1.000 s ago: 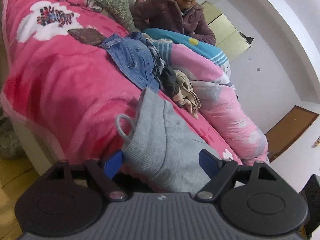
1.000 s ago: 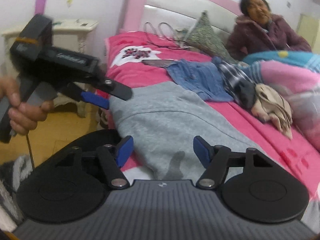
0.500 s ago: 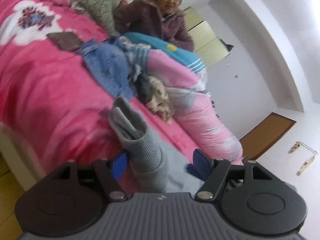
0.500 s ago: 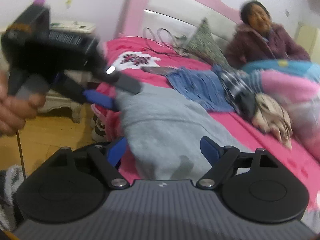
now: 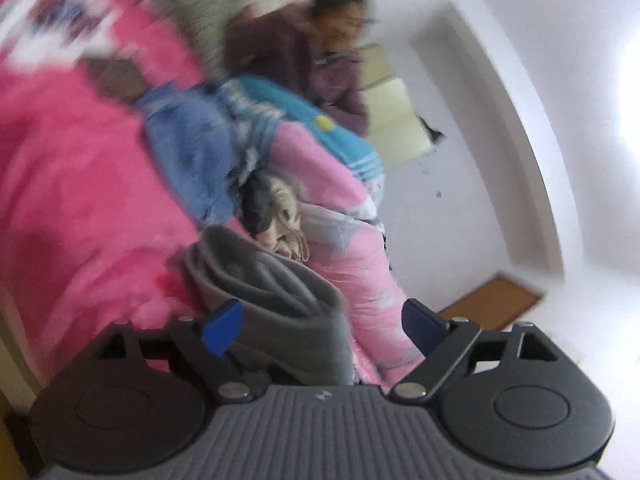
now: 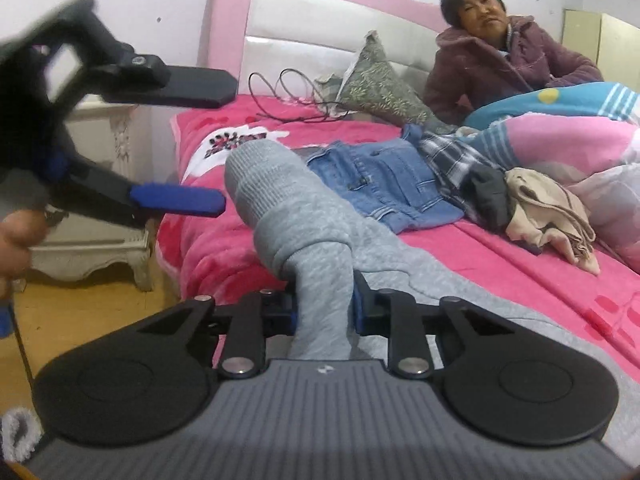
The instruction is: Fold clothes
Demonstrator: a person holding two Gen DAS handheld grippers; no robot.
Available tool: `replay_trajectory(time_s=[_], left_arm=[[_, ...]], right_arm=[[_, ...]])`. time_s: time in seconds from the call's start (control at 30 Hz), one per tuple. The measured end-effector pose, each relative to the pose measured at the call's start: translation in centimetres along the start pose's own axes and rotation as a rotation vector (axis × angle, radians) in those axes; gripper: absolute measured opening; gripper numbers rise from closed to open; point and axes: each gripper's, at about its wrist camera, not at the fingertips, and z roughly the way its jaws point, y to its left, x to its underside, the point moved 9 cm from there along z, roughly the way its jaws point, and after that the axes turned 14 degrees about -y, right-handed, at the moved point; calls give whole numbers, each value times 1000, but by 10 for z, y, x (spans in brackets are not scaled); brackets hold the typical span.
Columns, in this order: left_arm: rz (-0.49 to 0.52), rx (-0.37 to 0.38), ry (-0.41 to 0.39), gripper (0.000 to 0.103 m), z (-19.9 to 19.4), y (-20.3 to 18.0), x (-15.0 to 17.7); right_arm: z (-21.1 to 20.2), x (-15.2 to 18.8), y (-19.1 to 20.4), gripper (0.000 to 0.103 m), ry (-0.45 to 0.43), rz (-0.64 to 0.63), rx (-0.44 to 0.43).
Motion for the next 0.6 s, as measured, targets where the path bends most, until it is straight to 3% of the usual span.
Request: replay_trajectory(time_s=[0.1, 0.17, 0.33, 0.53, 0.6], left_arm=[[-196, -9, 91, 88, 27, 19, -8], [-258, 2, 157, 89, 45, 22, -10], [-180, -164, 340, 85, 81, 33, 2], [-185, -214, 434, 82, 98, 36, 14], [-170, -226, 447, 69, 103, 36, 16]], right_arm=[[-1, 1, 1, 21, -5, 3, 3], [1, 3, 1, 21, -8, 0, 5], [2, 0, -5, 20, -25, 18, 25], [-1, -2, -6, 19, -43, 14, 46], [0, -1, -7, 19, -41, 14, 45]])
